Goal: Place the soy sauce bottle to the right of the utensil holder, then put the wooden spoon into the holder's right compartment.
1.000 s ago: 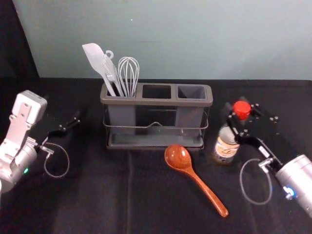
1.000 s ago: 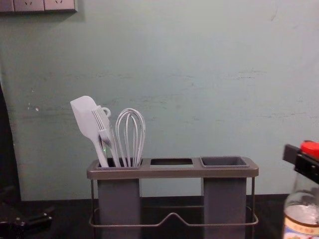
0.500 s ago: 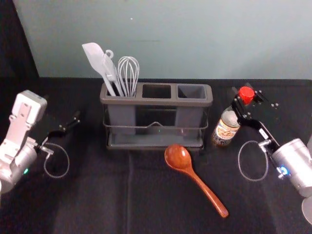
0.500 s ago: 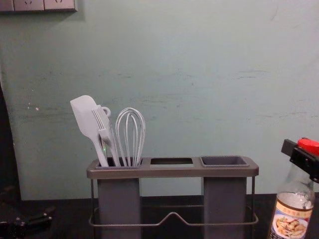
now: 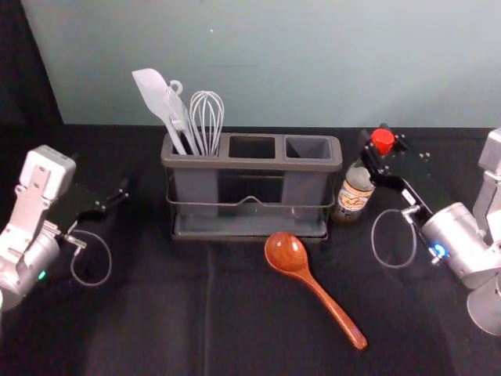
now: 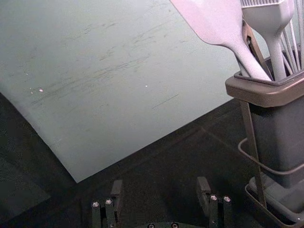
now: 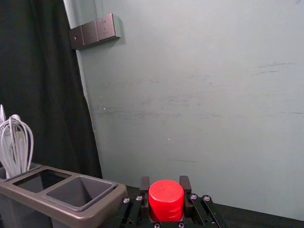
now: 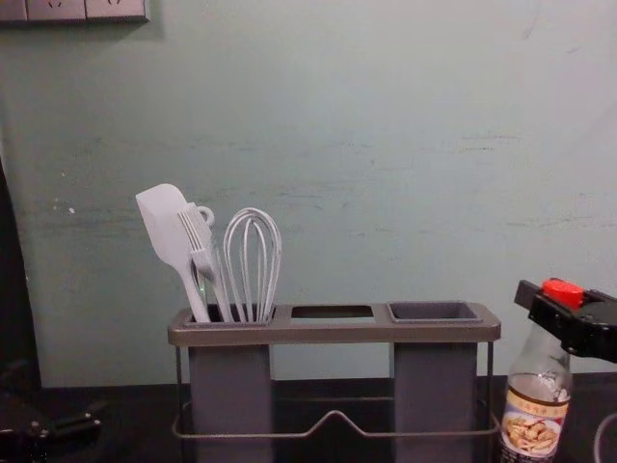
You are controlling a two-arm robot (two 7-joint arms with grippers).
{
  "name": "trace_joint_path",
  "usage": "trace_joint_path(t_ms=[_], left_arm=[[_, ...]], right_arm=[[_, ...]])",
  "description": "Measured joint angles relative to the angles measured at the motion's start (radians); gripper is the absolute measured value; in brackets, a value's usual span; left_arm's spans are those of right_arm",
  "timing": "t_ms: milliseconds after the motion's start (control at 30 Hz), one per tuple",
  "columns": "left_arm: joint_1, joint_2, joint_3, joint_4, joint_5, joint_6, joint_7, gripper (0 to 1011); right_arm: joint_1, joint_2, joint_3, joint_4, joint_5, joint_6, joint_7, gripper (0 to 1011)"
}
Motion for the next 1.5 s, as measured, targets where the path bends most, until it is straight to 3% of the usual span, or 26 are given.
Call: trace_joint_path(t_ms=[700, 967, 1167, 1200, 1333, 1500], left_arm=[[0.0, 0.0, 0.0, 0.0, 0.0, 0.0, 0.0, 1000], [0.0, 0.0, 0.0, 0.0, 0.0, 0.0, 0.0, 1000], [0.0, 0.0, 0.0, 0.0, 0.0, 0.0, 0.0, 1000], [0.0, 0.0, 0.0, 0.0, 0.0, 0.0, 0.0, 1000], [0.0, 0.0, 0.0, 0.0, 0.0, 0.0, 0.0, 1000], [0.0, 0.0, 0.0, 0.0, 0.0, 0.0, 0.0, 1000]], right_arm=[[0.027, -0.001, -0.022, 0.037, -0.012, -0.003, 0.009, 394], [0.007, 0.008, -0.015, 0.005, -0.007, -0.002, 0.008, 650], [-0.033, 0.031, -0.003, -0.076, -0.005, 0.007, 0.001, 863], [-0.033, 0.031, -0.003, -0.076, -0.005, 0.007, 0.001, 863], [-0.076, 0.051, 0.006, -0.156, -0.008, 0.021, -0.015, 976], [-0.155, 0.083, 0.01, -0.272, -0.037, 0.05, -0.042, 1004]])
